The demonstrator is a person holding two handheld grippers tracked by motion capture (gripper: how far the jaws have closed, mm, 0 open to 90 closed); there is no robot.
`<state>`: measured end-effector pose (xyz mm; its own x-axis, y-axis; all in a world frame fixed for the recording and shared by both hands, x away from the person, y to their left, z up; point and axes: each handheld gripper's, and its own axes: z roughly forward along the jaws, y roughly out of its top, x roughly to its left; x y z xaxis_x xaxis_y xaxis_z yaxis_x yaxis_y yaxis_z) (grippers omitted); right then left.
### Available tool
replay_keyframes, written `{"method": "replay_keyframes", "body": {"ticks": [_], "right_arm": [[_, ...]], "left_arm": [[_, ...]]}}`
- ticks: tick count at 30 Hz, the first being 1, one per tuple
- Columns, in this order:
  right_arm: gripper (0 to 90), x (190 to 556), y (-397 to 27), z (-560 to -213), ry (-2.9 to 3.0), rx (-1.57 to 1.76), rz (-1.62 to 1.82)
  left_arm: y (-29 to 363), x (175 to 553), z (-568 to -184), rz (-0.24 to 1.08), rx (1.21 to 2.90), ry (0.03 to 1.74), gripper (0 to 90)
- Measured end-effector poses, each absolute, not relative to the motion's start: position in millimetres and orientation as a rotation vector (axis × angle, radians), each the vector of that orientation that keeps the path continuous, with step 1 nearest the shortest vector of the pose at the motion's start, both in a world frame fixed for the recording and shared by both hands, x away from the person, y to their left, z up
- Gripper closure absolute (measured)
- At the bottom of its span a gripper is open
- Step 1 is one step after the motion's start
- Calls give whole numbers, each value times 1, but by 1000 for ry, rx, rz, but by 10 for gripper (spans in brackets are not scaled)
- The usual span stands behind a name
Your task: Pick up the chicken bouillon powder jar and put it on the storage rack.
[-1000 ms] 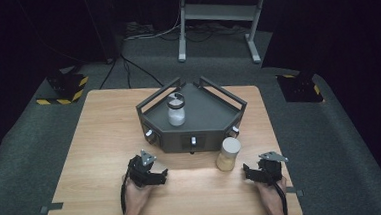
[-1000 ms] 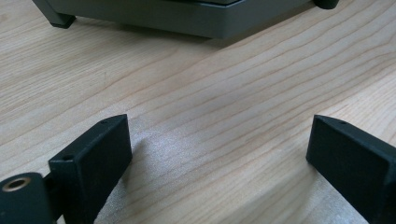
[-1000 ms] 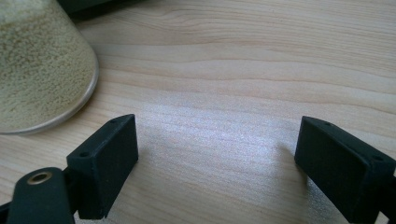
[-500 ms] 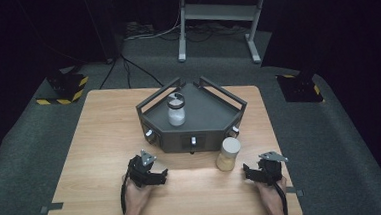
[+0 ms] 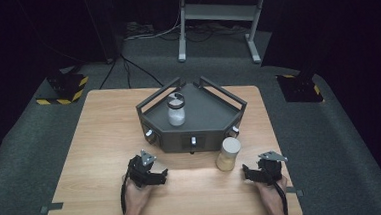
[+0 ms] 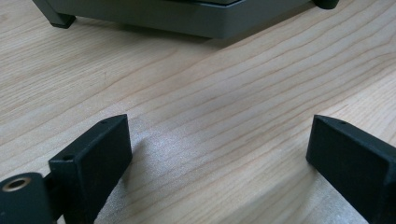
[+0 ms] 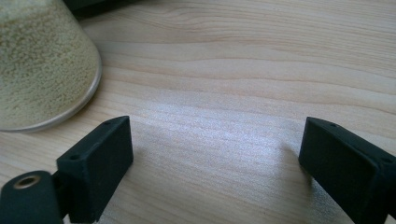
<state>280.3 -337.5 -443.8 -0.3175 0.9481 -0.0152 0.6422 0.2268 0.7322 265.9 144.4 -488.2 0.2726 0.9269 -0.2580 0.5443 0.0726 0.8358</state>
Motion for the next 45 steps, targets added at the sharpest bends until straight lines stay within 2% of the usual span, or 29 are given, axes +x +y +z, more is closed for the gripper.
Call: {"method": "replay_keyframes", "body": {"ticks": [25, 45], "right_arm": [[89, 239, -330, -443, 2104, 1407, 953], [113, 260, -301, -431, 2155, 1303, 1049]], "left_arm": [[144, 266, -488, 507, 1593, 1394, 67], [144, 266, -488, 508, 1593, 1394, 67]]}}
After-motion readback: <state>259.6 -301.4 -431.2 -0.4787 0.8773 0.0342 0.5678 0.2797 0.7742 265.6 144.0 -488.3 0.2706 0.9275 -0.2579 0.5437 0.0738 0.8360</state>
